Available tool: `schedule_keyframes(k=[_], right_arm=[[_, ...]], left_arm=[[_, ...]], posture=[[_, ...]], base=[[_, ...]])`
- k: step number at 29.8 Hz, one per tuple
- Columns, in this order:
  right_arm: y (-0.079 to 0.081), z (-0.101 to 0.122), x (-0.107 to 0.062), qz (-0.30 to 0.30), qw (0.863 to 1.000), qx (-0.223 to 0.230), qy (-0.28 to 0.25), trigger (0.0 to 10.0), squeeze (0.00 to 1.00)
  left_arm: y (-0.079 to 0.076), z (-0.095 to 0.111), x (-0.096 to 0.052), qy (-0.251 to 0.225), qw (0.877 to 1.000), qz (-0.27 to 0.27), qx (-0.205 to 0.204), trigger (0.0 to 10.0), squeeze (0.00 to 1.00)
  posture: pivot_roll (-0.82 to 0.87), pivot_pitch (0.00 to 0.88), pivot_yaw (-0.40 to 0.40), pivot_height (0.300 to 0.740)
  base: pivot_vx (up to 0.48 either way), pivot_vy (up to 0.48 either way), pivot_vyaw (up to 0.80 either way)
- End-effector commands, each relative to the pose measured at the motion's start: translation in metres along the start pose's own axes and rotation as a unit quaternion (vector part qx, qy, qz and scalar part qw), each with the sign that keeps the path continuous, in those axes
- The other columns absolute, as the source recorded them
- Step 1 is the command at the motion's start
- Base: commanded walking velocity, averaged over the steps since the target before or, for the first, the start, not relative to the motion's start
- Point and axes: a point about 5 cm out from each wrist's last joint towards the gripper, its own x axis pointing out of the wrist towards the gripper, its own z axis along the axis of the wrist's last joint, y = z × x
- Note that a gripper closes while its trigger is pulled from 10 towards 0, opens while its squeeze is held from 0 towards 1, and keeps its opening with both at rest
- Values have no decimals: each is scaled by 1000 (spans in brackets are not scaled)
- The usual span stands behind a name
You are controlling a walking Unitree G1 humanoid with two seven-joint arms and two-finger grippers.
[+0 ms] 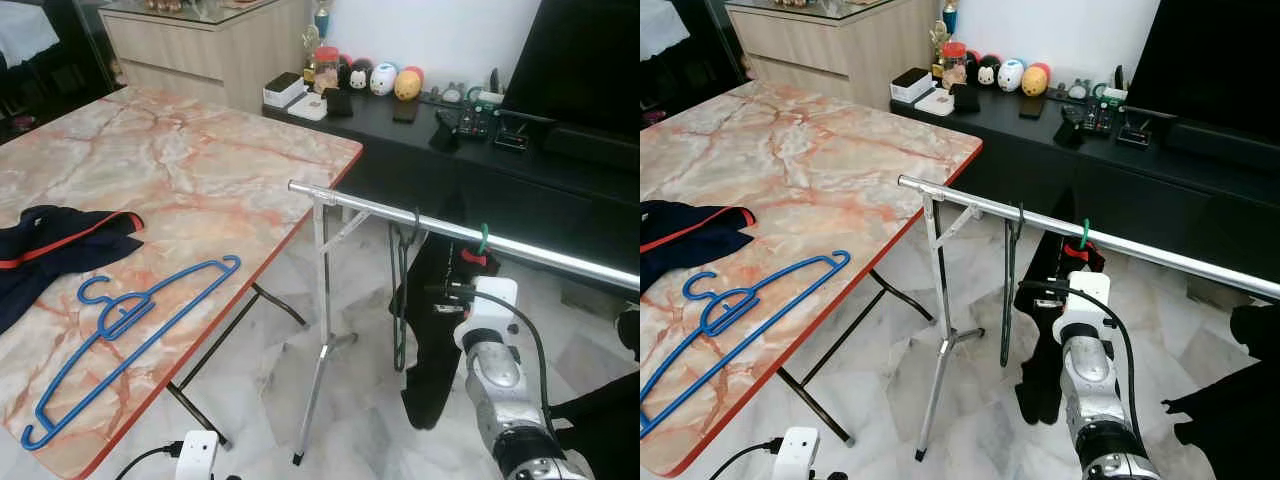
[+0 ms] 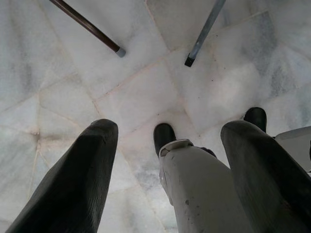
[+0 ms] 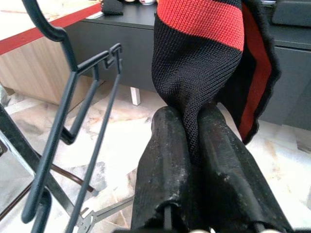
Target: Hang hanger
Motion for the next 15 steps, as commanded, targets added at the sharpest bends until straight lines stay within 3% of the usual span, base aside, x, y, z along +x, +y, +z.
schedule_keyframes(k=[1,2,15], right_arm=[[1,-1,1,0,1000,4,9,10000,839],[1,-1,1,-3,1000,5,10,10000,1000],[-9,2,1,-43,999,5,-10,10000,1000]], left_arm=[[3,-3,-1,8,1000,3,12,10000,0],[3,-3,-1,8,1000,3,12,10000,0],[3,-3,-1,7,1000,0,14,10000,0]], posture=[[12,0,32,740],[12,0,33,740],[14,1,38,740]], base=[[0,0,0],[0,0,0],[0,0,0]])
